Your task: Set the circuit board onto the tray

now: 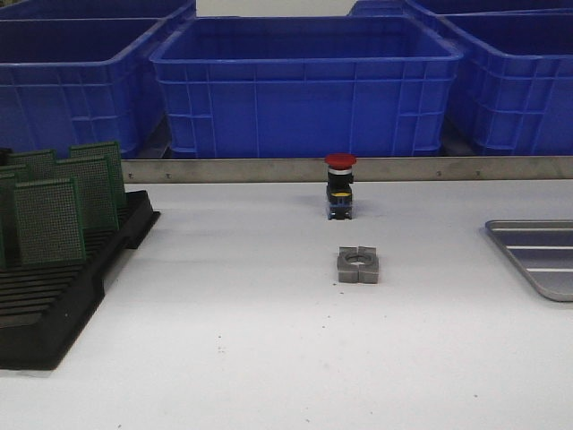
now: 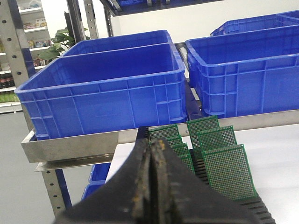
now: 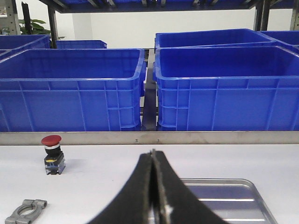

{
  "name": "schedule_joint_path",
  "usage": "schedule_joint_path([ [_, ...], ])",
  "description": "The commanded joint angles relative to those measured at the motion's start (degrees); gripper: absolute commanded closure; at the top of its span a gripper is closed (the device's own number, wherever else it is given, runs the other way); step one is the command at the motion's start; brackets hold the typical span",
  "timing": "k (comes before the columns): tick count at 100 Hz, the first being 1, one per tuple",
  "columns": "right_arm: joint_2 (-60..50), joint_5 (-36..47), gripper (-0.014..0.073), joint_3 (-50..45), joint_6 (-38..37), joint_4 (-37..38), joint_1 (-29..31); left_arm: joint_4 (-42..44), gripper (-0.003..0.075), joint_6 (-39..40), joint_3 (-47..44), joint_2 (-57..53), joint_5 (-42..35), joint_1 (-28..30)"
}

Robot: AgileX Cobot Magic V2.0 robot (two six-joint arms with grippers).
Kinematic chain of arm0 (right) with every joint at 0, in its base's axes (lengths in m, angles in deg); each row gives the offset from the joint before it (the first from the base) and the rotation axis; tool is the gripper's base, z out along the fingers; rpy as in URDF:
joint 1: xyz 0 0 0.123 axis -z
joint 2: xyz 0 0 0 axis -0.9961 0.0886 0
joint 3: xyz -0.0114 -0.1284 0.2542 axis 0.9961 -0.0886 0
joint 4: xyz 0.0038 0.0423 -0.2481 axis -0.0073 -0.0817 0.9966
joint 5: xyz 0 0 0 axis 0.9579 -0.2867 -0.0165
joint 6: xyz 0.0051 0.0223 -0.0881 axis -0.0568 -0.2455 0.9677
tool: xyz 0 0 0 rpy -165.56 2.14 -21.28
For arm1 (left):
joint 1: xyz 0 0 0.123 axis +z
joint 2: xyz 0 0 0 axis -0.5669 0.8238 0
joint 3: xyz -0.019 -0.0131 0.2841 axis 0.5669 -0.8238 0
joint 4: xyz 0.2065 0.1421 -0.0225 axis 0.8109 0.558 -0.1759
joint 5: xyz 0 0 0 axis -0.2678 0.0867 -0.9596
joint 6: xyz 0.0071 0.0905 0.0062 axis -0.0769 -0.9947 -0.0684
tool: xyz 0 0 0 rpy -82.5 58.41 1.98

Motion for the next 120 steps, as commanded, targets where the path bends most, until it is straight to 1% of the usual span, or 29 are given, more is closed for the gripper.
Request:
schedule_joint_path([
  [1,-0.92,4.87,0.0662,-0.28,0.21,0.53,0.48,-0.46,0.0739,0.67,-2.26,-1.86,-4.43,0.11],
  [23,-0.92,4.87,0.0662,-0.28,0.21,0.53,0.48,-0.46,0.0739,0.67,-2.00,-1.86,-5.53,0.11],
  [38,-0.92,4.87,0.0662,-0.28,0.21,0.53,0.48,-2.29,0.0739,0.67,1.76,-1.76,-3.72,0.11],
  [47,-0.92,4.87,0.0662,-0.28,0.21,0.53,0.48,-4.19,0.0739,0.67,6.43,-0.71,1.36,0.11],
  [51,-0.92,4.87,0.0662,-0.28,0.21,0.53,0.48,-5.45,0.0739,0.67,8.65,0.31,4.59,0.11],
  [62,-0.92,4.87,0.0662,-0.28,0.21,0.53,0.48,-5.45,0.0739,0.67,16.80,4.55,13.79,0.11],
  [80,-0.92,4.87,0.0662,-0.28,0.21,0.53,0.48,-5.45,0.0739,-0.06,31.43,16.62,27.35,0.11],
  [92,-0.92,4.87,0.0662,-0.28,0.21,0.53,0.48,-5.45,0.0739,-2.78,41.43,26.20,38.78,0.11],
  [99,-0.92,4.87,0.0662,-0.28,0.21,0.53,0.48,-5.45,0.0739,-3.01,46.67,31.82,44.15,0.11],
  [106,-0.92,4.87,0.0662,-0.28,0.21,0.53,0.48,-5.10,0.0739,-3.01,50.70,36.89,46.73,0.11],
  [120,-0.92,4.87,0.0662,-0.28,0.21,0.53,0.48,-5.10,0.0739,-3.01,55.45,44.56,47.92,0.11],
])
